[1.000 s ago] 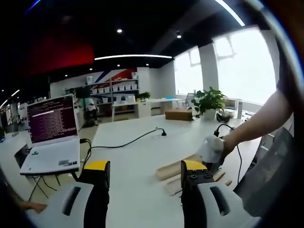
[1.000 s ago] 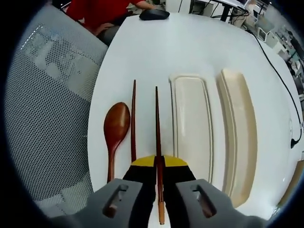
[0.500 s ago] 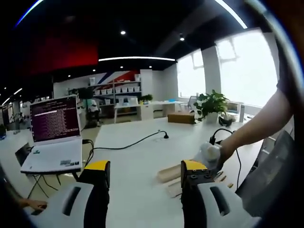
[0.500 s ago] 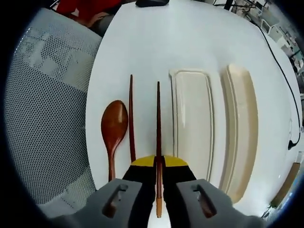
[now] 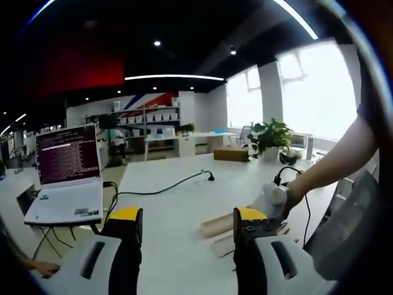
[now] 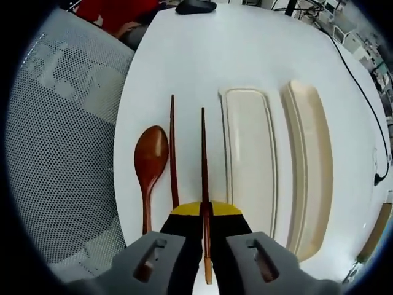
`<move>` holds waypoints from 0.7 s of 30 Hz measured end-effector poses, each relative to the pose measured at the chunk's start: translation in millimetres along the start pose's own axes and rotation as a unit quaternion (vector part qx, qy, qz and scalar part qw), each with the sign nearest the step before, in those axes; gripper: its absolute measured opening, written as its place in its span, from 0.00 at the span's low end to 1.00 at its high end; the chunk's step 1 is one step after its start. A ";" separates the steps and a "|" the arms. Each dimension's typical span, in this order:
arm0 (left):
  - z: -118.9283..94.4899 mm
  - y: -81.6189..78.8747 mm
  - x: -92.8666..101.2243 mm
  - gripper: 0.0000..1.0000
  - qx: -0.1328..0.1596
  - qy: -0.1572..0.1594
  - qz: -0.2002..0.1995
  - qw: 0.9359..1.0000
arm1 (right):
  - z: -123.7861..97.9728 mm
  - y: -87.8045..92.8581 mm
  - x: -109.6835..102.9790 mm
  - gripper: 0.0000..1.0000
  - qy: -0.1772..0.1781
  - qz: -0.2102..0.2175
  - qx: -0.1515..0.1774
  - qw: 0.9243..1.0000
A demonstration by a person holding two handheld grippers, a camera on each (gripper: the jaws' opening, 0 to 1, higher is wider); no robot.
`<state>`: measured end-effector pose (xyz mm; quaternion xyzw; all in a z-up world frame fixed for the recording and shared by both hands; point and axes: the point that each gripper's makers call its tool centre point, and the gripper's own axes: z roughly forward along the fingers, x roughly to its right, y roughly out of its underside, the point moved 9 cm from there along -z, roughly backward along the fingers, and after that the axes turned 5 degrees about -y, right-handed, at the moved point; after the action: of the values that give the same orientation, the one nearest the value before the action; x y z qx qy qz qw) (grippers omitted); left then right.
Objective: Arrange the utensils inside the cutlery case until each visible utensil rests in its matching compartment.
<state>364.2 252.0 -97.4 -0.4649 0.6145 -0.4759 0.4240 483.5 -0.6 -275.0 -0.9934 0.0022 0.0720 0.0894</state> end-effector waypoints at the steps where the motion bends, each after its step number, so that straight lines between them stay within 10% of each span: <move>1: 0.0 0.3 -0.7 0.62 0.000 -0.001 0.000 1.000 | -1.0 -0.6 -0.3 0.00 -0.001 -0.001 0.002 1.000; 21: 1.3 2.6 -3.6 0.61 -0.010 -0.006 0.001 1.000 | -3.9 -5.6 -2.4 0.00 -0.021 -0.006 0.000 1.000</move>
<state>365.7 255.6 -99.9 -0.4715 0.6169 -0.4669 0.4232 481.7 4.2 -269.9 -0.9917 -0.0054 0.0918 0.0902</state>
